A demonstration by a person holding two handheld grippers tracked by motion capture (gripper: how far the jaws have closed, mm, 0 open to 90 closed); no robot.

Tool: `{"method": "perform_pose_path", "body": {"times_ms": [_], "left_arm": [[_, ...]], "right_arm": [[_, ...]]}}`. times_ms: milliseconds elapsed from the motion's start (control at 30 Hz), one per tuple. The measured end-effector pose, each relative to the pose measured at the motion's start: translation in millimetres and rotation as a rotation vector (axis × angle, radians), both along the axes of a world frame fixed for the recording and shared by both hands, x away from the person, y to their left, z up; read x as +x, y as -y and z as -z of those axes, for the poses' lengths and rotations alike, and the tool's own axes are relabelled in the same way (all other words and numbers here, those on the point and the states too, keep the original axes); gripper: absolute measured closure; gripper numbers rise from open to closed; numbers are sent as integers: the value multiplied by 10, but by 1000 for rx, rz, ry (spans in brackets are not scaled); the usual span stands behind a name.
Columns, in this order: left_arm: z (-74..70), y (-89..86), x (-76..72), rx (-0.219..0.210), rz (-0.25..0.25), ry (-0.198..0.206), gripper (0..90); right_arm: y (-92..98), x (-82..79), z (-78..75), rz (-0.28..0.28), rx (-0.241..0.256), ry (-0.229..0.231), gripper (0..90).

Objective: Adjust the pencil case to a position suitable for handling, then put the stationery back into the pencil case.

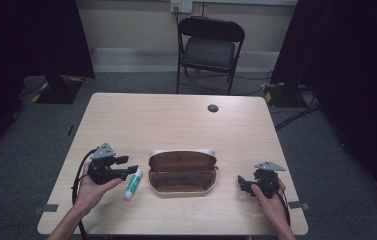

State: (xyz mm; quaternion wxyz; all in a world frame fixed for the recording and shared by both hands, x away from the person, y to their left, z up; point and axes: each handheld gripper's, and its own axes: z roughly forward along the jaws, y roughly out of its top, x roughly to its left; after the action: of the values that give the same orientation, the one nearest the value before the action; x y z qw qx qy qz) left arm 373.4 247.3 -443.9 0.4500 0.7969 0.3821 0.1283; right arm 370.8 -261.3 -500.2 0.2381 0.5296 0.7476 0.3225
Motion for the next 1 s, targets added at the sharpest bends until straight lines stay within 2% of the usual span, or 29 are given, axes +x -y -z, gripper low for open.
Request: {"method": "perform_pose_path", "body": {"times_ms": [67,133,233,267,367,433,500,567,800,833,1000], "left_arm": [[57,-17,-23,-3,9,-20,452],[116,-12,-45,41,17,-39,472],[186,-14,-44,54,16,-50,513],[236,-13,-23,70,21,-72,523],[251,18,-22,67,19,-85,513],[278,45,-20,94,18,-88,492],[322,69,-19,98,19,-103,476],[366,81,-22,123,25,-120,492],[411,81,-30,181,53,-126,618],[415,81,-31,199,56,-123,641],[418,72,-30,207,67,-117,652]], "right_arm": [[1,0,0,-1,-1,0,121],[1,0,0,-1,-1,0,121],[0,-2,0,-1,0,0,122],[-1,-2,0,-1,1,0,122],[-1,-3,0,0,0,0,122],[-1,-3,0,0,0,0,122],[-1,-3,0,0,0,0,122],[-1,-3,0,0,0,0,122],[-2,-5,0,-3,-1,2,123],[-3,-7,0,-5,-1,2,123],[-3,-11,-1,-9,0,1,123]]}}
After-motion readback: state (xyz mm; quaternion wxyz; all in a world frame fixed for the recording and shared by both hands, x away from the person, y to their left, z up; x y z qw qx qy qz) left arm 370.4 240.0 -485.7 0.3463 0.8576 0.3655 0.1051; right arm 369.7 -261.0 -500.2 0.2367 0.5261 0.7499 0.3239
